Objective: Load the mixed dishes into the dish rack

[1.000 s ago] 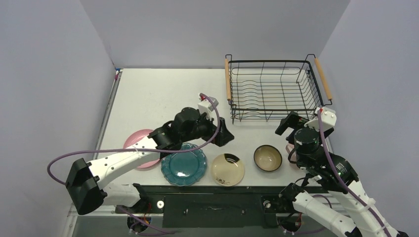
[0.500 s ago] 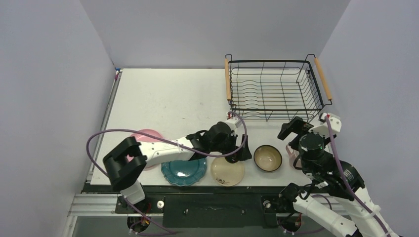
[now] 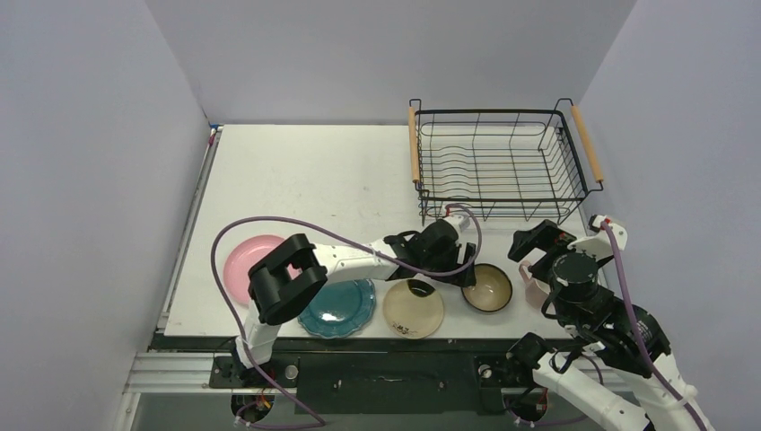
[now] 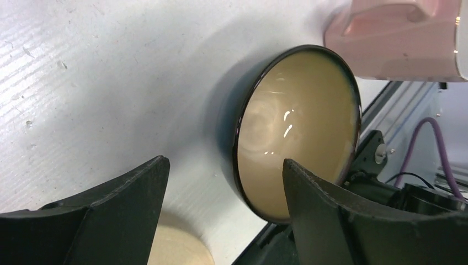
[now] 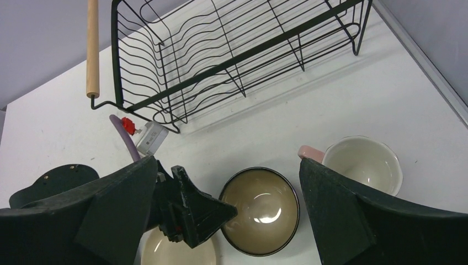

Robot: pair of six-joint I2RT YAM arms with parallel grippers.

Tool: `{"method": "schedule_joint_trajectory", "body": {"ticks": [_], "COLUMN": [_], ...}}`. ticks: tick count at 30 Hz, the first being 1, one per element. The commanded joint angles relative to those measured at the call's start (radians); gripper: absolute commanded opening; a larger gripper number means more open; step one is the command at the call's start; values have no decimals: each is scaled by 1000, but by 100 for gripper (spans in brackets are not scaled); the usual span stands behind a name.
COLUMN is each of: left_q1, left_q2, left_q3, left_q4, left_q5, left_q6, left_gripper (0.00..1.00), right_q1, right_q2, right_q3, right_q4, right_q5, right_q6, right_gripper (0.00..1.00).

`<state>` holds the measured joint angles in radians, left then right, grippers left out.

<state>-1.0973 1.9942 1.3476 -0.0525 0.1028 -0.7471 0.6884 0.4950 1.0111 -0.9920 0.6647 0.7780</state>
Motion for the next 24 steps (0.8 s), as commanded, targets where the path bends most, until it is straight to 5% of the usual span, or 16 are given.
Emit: {"method": "schedule_joint_trajectory", "body": {"ticks": [1, 14, 24], "left_q1": [-31, -79, -76], "left_q2": [50, 198, 206], "left_q3": [129, 309, 360], "left_q4": [-128, -307, -393], "left_q5": [-84, -228, -325], "left_q6": [37, 108, 151], "left_gripper": [72, 52, 9], "right_q1": [4, 5, 5], "right_q2": [10, 2, 1], "right_q3": [-8, -15, -17], "right_q4": [-6, -24, -27], "right_q5": [5, 29, 43], "right_q6": [16, 41, 45], "right_gripper": [96, 96, 96]}}
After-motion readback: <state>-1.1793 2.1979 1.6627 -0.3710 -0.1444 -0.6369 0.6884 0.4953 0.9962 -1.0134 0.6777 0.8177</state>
